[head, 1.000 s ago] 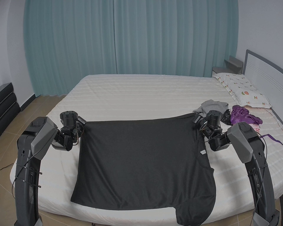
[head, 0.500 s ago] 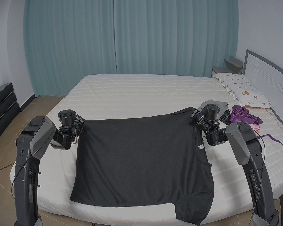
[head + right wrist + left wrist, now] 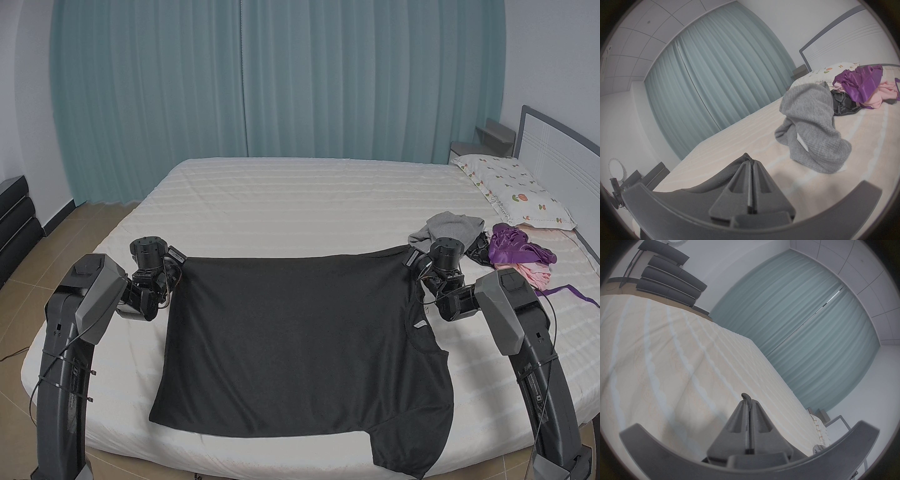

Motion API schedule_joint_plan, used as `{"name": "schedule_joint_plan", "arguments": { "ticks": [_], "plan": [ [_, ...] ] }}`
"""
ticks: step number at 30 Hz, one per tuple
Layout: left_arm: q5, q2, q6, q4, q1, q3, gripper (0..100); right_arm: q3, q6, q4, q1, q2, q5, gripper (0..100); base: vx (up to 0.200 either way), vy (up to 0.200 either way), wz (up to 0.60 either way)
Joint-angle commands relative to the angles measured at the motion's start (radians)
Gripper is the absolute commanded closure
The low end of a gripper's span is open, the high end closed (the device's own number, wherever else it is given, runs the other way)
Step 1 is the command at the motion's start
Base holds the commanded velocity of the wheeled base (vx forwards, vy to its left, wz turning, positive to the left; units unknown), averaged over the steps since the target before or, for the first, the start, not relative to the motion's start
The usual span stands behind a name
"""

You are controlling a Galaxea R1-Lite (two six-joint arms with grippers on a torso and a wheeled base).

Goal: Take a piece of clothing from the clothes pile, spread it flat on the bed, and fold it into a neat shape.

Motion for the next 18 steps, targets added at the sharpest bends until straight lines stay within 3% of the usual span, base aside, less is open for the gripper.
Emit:
{"name": "schedule_joint_plan", "arguments": {
  "ticks": [1,12,13,17,18],
  "plan": [
    [-0.004,0.042,0.002,0.003,-0.005,-0.021,100,0.001,0.001,-0.001,0.004,0.034,-0.001,100,0.0,0.0,0.0],
    [-0.007,0.067,0.005,0.043,-0.01,-0.058,100,0.001,0.002,-0.002,0.004,0.063,-0.02,100,0.0,0.0,0.0],
    [-0.009,0.07,0.006,0.055,-0.01,-0.061,0,0.001,0.002,-0.002,0.006,0.065,-0.021,100,0.0,0.0,0.0],
    [-0.007,0.074,0.005,0.095,-0.014,-0.081,0,0.028,0.002,-0.007,0.009,0.062,-0.021,100,0.0,0.0,0.0],
    [-0.007,0.074,0.005,0.097,-0.014,-0.081,0,0.039,0.002,-0.01,0.009,0.059,-0.02,0,0.0,0.0,0.0]
  ]
}}
